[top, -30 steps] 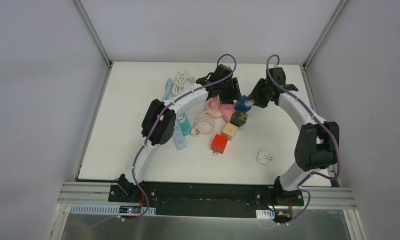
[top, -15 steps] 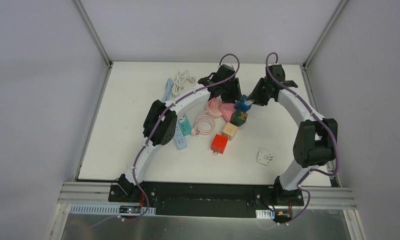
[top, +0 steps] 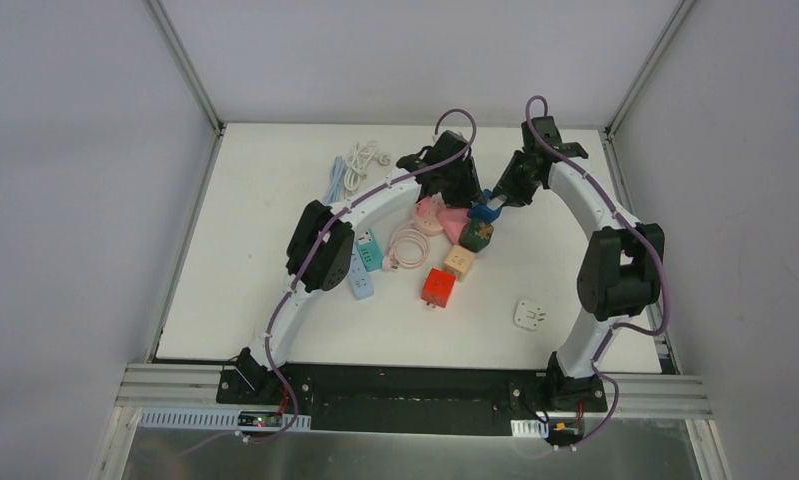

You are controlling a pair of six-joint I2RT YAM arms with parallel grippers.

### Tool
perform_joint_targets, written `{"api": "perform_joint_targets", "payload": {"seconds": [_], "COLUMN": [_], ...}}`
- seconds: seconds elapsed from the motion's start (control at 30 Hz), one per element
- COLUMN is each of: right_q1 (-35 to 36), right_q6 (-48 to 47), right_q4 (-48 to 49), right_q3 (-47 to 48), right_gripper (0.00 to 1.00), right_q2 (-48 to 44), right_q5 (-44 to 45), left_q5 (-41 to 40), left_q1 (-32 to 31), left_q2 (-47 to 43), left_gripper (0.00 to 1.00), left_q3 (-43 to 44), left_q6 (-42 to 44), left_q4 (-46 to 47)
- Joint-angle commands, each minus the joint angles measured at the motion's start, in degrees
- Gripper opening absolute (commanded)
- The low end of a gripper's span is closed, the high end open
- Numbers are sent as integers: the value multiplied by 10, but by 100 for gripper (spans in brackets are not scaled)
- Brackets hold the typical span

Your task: Pull the plug off the socket

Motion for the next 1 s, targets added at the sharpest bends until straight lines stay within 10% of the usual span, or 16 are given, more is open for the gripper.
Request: {"api": "perform_joint_targets", "payload": {"seconds": [0.0, 0.17, 0.47, 0.73, 0.97], "right_q1": [7, -8, 54, 14, 67], "right_q6": [-27, 1, 27, 53, 8], "right_q4": [81, 128, -16, 155, 67], "right_q3": [-42, -82, 41, -88, -28], "right_gripper": [0, 0, 0, 0, 0], "right_q2": [-56, -73, 1, -107, -72], "right_q5": [-17, -102, -1, -116, 37], "left_q5": [10, 12, 23, 36, 46], "left_q1": [-13, -13, -16, -18, -18], "left_q2": [47, 48, 43, 45, 45], "left_gripper": [37, 32, 24, 20, 17], "left_q3": [-14, -29, -40, -43, -45], "left_q6": [7, 6, 0, -6, -13], "left_q4": [-140, -143, -148, -148, -147]}}
